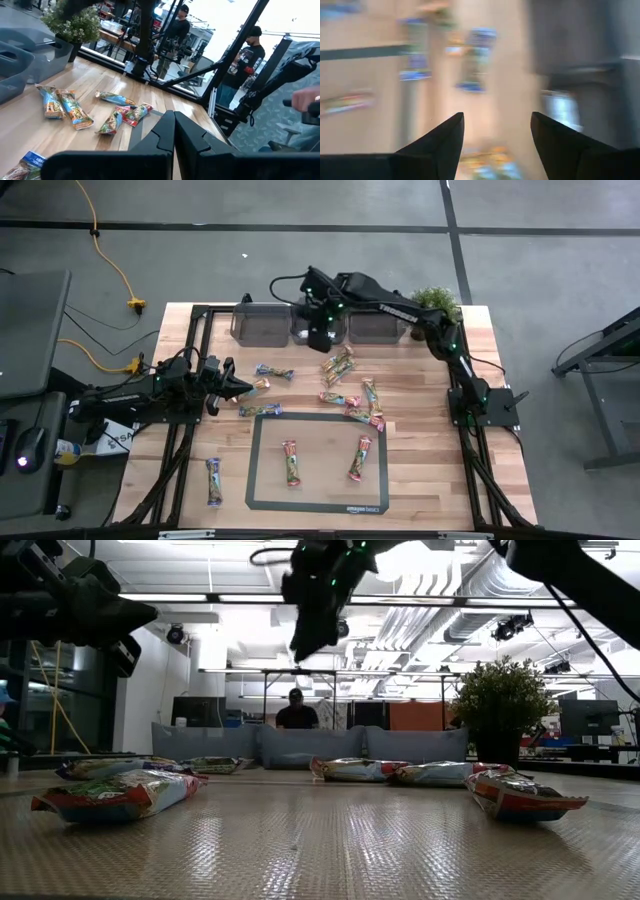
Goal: Pick and place Granola Bars by type
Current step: Put the yellow granola bar into the middle black bin
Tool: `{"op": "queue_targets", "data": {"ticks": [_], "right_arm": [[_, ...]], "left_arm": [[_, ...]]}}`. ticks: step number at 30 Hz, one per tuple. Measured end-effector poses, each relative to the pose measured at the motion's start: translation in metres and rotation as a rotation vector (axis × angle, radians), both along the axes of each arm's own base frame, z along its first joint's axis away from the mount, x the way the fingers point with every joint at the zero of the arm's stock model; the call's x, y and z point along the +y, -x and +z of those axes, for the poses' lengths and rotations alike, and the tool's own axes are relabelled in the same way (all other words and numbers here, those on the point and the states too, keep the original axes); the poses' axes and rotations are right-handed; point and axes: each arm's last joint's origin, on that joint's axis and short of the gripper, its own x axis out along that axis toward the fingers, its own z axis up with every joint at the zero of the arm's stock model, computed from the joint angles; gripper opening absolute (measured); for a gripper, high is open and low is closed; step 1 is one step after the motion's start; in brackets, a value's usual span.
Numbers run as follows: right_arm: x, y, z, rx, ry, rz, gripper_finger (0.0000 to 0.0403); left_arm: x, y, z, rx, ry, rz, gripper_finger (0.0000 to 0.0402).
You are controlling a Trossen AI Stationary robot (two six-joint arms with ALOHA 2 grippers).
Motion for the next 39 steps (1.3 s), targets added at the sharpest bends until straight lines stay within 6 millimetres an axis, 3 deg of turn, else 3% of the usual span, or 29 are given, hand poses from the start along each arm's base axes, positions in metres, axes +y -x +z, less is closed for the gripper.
{"op": "queue_targets", "data": {"ticks": [4,7,16,21,28,35,39], "right_arm": [[0.011,0.012,0.003,0.023,-0.289,0.087,0.0217],[0.022,0.024,-0.001,0.152,-0.442,0.098,0.0217],[0.071,0.033,-0.01,0.416,-0.506,-0.002,0.0216],[0.105,0.044,-0.046,0.647,-0.489,-0.078,0.0216],[0.148,0.086,-0.099,0.923,-0.471,-0.116,0.0216],[0.151,0.126,-0.125,0.83,-0.271,-0.443,0.0216],[0.148,0.143,-0.121,0.646,-0.247,-0.673,0.0216]], "left_arm": [[0.0,0.0,0.0,0.0,0.0,0.0,0.0001],[0.0,0.0,0.0,0.0,0.0,0.0,0.0001],[0.0,0.0,0.0,0.0,0.0,0.0,0.0001],[0.0,0.0,0.0,0.0,0.0,0.001,0.0001],[0.0,0.0,0.0,0.0,0.0,0.002,0.0001],[0.0,0.0,0.0,0.0,0.0,0.004,0.0001],[0.0,0.0,0.0,0.0,0.0,0.004,0.0001]]}}
